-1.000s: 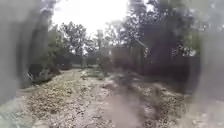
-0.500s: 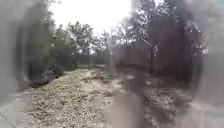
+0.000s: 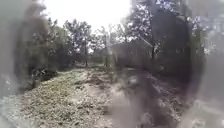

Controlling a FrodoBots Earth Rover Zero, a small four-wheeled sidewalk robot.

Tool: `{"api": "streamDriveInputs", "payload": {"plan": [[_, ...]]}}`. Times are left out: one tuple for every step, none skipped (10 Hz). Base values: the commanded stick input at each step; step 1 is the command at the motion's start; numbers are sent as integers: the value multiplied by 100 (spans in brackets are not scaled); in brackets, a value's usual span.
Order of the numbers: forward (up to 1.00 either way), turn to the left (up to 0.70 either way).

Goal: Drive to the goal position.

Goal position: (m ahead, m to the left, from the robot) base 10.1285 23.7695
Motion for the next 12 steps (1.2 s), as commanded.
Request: {"api": "streamDriveInputs", "payload": {"plan": [[85, 0], [85, 0], [85, 11], [85, 25], [85, 34], [85, 34], [85, 16], [85, 0], [85, 0], [85, 0], [85, 30], [85, 20]]}}
